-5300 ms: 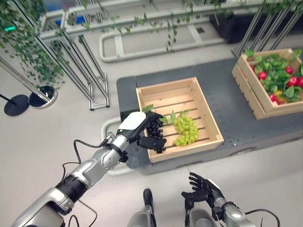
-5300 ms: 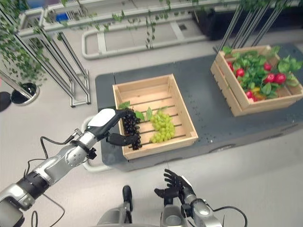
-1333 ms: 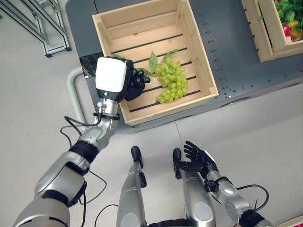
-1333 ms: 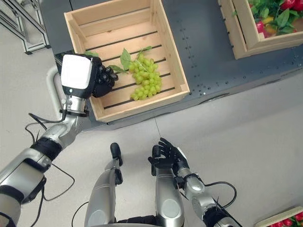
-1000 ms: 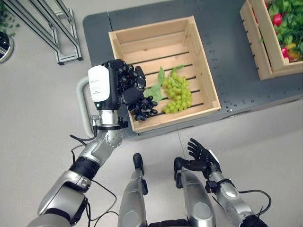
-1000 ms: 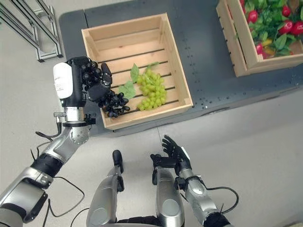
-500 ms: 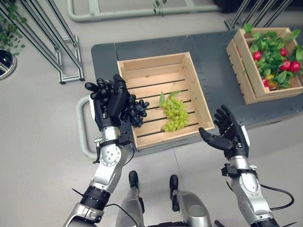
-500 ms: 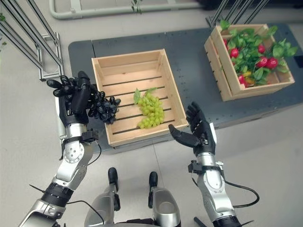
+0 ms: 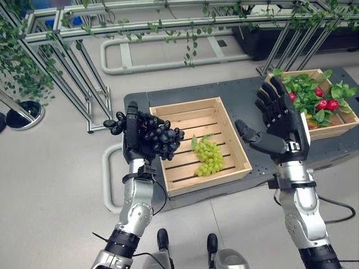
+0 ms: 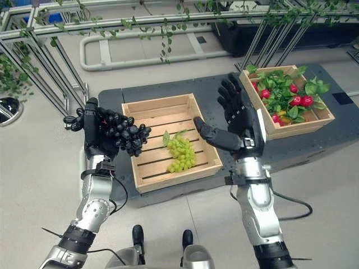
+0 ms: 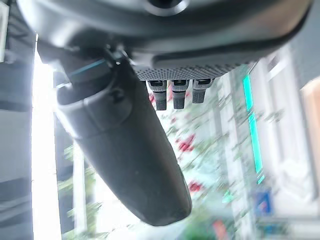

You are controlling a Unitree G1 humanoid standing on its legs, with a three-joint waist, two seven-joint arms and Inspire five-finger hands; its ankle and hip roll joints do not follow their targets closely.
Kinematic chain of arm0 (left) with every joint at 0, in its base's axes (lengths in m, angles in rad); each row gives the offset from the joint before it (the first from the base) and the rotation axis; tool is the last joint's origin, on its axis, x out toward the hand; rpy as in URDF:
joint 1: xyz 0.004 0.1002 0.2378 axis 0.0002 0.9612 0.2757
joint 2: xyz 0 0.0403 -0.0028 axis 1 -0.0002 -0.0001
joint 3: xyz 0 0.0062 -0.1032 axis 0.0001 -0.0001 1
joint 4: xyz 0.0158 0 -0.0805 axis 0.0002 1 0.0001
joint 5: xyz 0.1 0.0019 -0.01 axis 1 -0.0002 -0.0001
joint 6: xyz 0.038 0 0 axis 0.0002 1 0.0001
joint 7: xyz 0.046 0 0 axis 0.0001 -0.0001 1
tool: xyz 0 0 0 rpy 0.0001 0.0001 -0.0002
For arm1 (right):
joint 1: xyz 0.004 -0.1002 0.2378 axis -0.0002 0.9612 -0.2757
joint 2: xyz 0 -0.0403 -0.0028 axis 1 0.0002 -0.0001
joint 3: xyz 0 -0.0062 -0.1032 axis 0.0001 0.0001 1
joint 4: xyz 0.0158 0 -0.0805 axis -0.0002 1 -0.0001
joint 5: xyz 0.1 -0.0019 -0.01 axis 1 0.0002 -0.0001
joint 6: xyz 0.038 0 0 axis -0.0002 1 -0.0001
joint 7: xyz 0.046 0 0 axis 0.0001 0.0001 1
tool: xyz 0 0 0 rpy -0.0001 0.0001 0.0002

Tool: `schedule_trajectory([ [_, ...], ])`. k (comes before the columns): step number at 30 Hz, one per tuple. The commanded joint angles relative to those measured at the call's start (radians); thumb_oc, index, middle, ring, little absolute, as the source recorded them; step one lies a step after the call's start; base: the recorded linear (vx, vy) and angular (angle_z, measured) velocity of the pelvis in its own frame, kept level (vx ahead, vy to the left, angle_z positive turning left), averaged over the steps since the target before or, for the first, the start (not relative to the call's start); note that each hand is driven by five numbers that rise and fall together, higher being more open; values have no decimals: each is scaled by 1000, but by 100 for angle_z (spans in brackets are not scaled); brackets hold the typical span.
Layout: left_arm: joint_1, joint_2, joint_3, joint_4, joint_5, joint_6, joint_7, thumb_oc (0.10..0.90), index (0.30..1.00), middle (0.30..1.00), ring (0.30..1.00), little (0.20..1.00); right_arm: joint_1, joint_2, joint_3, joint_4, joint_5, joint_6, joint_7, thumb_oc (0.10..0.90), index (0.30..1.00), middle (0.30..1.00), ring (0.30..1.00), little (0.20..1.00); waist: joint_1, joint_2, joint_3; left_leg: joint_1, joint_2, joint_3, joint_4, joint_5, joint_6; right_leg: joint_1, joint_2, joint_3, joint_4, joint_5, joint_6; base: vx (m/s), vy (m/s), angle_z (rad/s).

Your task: Pick up the fruits from the basket on one side to the basket on the other side

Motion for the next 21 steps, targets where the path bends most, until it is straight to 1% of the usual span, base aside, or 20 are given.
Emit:
schedule_trajectory([
  [1,-74,-14,-19,-42,-8,-27,-103,400,300,300,300,300,-57,-19,45,-65,60,13,131,800,900,900,900,900,36,0,-154,57,-6,-32,1,-137,-4,-46,-18,-10,0,41,0,0,0,0],
  [2,-67,-11,-24,-53,-11,-8,-108,400,300,300,300,300,-72,-22,74,-62,77,32,172,800,900,900,900,900,45,0,-164,60,-5,-33,1,-139,-5,-43,-21,-16,0,40,2,0,0,0],
  [3,-66,-10,-25,-55,-13,-5,-109,400,300,300,300,300,-75,-22,78,-62,85,37,182,800,900,900,900,900,47,1,-165,61,-5,-33,1,-140,-5,-42,-22,-17,0,40,2,18,-4,6],
  [5,-60,-1,-28,-57,-32,6,-121,400,300,300,300,300,-94,-21,101,-45,163,65,221,800,900,900,900,900,57,0,-176,64,-4,-33,1,-142,-7,-38,-26,-26,0,39,5,14,-11,7],
  [7,-58,5,-32,-54,-47,11,-137,400,300,300,300,300,-111,-14,119,-22,191,81,259,800,900,900,900,900,64,-1,-185,67,-3,-35,1,-144,-8,-35,-30,-31,0,38,6,7,-8,2],
  [12,-61,13,-49,-66,-61,18,-168,400,300,300,300,300,-136,-1,175,-4,203,110,283,800,900,900,900,900,75,2,-202,71,-2,-38,1,-146,-9,-30,-35,-38,0,36,7,12,-10,5],
  [13,-58,14,-51,-75,-58,18,-182,400,300,300,300,300,-137,1,189,6,229,128,318,800,900,900,900,900,78,3,-206,73,-2,-39,1,-147,-8,-27,-37,-40,0,35,8,16,-7,6],
  [16,-55,24,-54,-103,-41,19,-197,400,300,300,300,300,-129,6,209,6,255,160,360,800,900,900,900,900,83,5,-216,72,-2,-43,1,-147,-9,-26,-40,-44,0,34,9,11,-4,3],
  [21,-49,62,-43,-166,-10,8,-214,400,300,300,300,300,-112,-9,227,22,288,168,410,800,900,900,900,900,90,9,-230,70,-3,-48,1,-145,-12,-26,-45,-52,0,37,12,2,-1,1],
])
